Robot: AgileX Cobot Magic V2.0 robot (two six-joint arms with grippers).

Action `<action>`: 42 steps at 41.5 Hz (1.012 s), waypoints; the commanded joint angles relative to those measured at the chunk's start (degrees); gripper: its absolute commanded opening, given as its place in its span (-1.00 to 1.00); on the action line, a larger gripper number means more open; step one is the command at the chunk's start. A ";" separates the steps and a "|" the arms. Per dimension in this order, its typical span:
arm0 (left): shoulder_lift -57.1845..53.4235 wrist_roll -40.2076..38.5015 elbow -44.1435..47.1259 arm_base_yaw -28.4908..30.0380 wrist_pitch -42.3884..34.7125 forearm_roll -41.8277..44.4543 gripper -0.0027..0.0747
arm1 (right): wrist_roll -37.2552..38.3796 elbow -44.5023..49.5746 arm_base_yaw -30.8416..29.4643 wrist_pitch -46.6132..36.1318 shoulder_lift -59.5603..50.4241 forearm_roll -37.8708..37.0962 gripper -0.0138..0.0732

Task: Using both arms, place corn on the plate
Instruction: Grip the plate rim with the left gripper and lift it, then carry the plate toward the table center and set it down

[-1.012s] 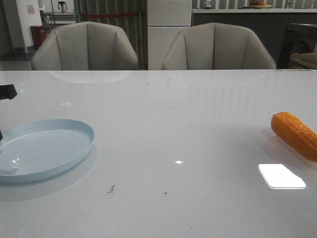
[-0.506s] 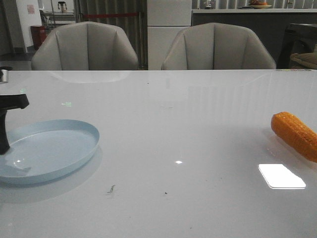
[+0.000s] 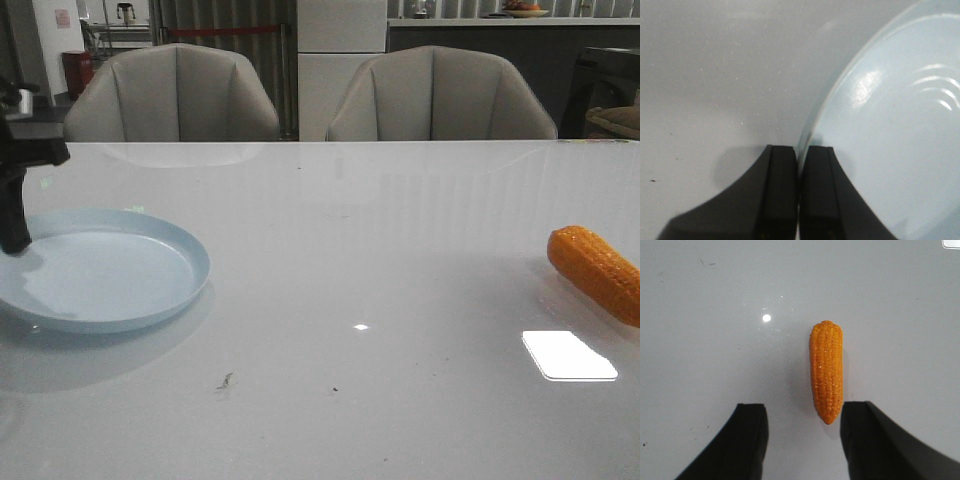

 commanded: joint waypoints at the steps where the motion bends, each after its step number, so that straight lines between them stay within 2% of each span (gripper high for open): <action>1: -2.92 -0.83 -7.10 -0.34 4.47 -1.57 -0.68 | -0.36 -2.22 0.08 -2.98 -0.69 0.11 0.35; 7: -3.06 -0.83 -13.98 -0.34 7.56 -8.38 -0.68 | -0.36 -2.22 0.08 -2.83 -0.69 0.11 0.35; 14: -3.06 -0.83 -16.05 -1.55 7.16 -19.80 -0.68 | -0.36 -2.22 0.08 -2.47 -0.69 0.11 0.35; 26: -1.43 -0.83 -16.15 -10.19 5.74 -19.74 -0.68 | -0.36 -2.22 0.08 -2.40 -0.69 0.11 0.35; 31: 0.31 -1.57 -16.15 -14.25 4.72 -17.01 -0.68 | -0.36 -2.22 0.08 -2.29 -0.69 0.11 0.35; 42: 6.11 -1.80 -16.15 -19.22 5.05 -13.30 -0.68 | -0.36 -2.22 0.08 -2.10 -0.69 0.11 0.35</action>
